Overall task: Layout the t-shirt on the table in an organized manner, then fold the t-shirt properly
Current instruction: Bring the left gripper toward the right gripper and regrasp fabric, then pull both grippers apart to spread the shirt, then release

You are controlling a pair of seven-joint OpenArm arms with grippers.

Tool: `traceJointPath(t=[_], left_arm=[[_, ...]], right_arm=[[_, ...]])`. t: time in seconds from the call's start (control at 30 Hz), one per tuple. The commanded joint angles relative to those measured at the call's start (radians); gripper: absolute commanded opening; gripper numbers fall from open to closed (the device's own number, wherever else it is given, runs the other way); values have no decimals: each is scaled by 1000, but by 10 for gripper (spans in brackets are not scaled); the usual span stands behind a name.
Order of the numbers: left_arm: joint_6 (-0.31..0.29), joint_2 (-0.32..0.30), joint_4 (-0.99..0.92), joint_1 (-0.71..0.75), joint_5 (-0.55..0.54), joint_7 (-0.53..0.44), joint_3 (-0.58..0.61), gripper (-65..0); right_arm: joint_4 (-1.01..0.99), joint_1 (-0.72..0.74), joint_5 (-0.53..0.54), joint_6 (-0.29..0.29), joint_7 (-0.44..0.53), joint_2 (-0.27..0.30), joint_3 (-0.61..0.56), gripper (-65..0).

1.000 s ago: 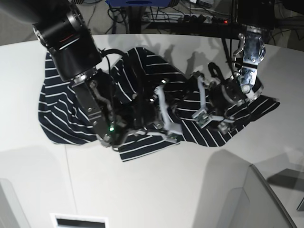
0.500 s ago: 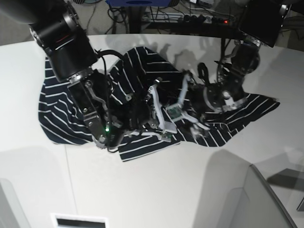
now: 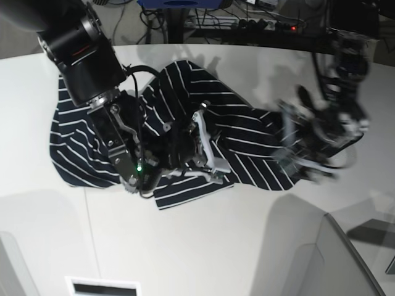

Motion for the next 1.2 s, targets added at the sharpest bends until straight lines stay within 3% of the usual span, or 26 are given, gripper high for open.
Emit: traceJointPath(t=[0.0, 0.13, 0.3, 0.4, 0.57, 0.7, 0.77, 0.83, 0.93, 0.97, 1.0, 1.1, 1.17], left_arm=[[6, 2, 19, -12, -10, -14, -49, -308], [6, 63, 10, -52, -8, -14, -197, -640], [15, 154, -76, -130, -8, -21, -197, -650], [108, 207, -179, -205, -7, -23, -132, -650], [196, 255, -322, -273, -10, -28, 30, -650], [277, 298, -437, -290, -8, -152, 130, -650], [295, 304, -491, -293, -8, -209, 170, -650], [317, 310, -541, -293, -8, -238, 201, -650], [355, 310, -613, -294, -8, -272, 231, -650], [365, 310, -629, -294, -8, -281, 237, -650], [374, 310, -639, -294, -8, -291, 247, -650], [395, 304, -650, -287, -8, -296, 256, -650], [404, 301, -649, -282, -8, -296, 251, -650]], right_arm=[[20, 21, 15, 5, -10, -8, -6, -644], [44, 15, 29, 5, -30, -7, -135, -644], [58, 13, 126, 5, -26, -7, -320, -644], [58, -5, 190, 5, -26, -8, -396, -644], [52, -7, 208, 5, -26, -4, -439, -644], [50, -5, 251, 5, -32, 10, -432, -624], [49, -2, 311, 5, -44, 35, -432, -527], [49, 1, 389, 5, -55, 58, -429, -357], [52, 0, 491, 5, -55, 105, -337, -86], [56, 0, 512, 5, -55, 121, -313, -29], [59, 0, 531, 5, -52, 147, -279, 0], [59, -2, 547, 5, -50, 210, -142, 0], [59, -7, 546, 5, -35, 260, -43, -38]])
